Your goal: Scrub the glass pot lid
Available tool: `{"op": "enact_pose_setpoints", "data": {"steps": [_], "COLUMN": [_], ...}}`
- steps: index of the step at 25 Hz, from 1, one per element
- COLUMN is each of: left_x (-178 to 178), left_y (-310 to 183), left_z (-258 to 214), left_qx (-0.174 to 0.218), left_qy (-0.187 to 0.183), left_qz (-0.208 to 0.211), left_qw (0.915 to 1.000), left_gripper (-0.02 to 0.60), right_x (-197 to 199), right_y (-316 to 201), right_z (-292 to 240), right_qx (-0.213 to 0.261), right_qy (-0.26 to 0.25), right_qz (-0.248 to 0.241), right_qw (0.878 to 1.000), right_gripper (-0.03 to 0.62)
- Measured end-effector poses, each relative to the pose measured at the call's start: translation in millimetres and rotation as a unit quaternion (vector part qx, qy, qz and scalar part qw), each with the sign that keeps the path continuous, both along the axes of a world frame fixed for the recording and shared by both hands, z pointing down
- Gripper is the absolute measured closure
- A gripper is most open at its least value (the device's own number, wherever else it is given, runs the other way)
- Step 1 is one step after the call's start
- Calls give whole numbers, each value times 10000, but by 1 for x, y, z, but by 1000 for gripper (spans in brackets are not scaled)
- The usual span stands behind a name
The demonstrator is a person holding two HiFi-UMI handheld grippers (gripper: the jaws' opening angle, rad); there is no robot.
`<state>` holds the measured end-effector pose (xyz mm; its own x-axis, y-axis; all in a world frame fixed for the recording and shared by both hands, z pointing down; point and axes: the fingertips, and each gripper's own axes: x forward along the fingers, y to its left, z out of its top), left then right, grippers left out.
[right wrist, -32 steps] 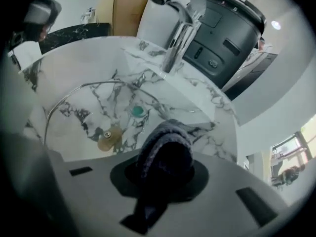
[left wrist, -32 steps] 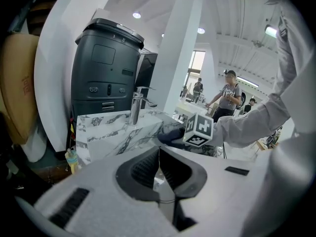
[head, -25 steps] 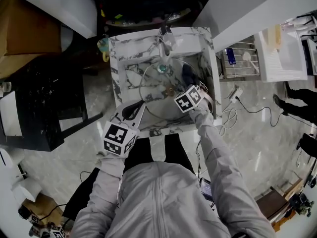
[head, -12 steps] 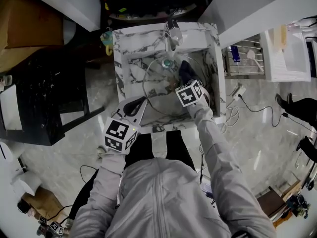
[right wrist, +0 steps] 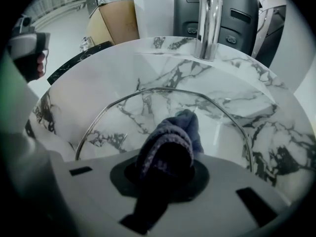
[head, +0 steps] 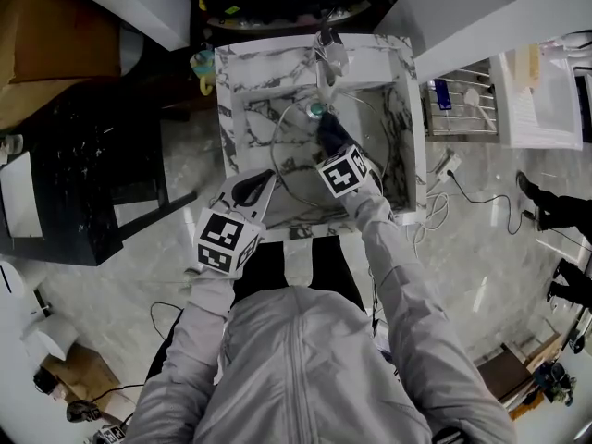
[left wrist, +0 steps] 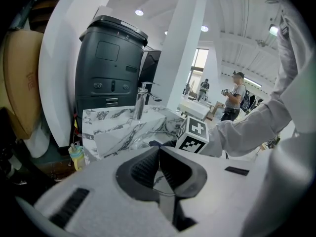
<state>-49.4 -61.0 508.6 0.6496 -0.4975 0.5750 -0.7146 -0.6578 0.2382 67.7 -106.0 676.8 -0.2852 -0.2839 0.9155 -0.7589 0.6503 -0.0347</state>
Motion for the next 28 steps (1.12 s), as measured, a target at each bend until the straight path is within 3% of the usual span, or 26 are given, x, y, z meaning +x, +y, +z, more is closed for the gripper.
{"op": "enact_pose_setpoints", "data": {"steps": [4,13,18,22,25,28], "left_x": [-6,-16,-20,-24,-22,-17], "left_y": [-1,4,4,3,3,4], "left_z": [2,1,-1,-2,-1,-2], "left_qx": [4,18,55,91,143,143], "left_qy": [-84,-99,-92,-163,-261,-245], "left_qz": [-40,-104,-120,-114,-31,25], "left_qw": [10000,9999,9999,9998,9996,9996], "left_gripper": [555,554,555,555,555,554], "right_x": [-22,-57,-88,-105,-115,-113], "right_y": [10,24,37,53,71,88], "right_z": [-1,0,-8,-13,-18,-20], "right_qx": [-188,-87,-293,-552,-834,-1305], "right_qy": [-299,-73,-384,-558,-677,-940], "right_qz": [-161,-810,-1191,-1775,-2416,-2572], "right_qw": [9992,9966,9917,9810,9644,9529], "right_gripper": [525,525,525,525,525,526]}}
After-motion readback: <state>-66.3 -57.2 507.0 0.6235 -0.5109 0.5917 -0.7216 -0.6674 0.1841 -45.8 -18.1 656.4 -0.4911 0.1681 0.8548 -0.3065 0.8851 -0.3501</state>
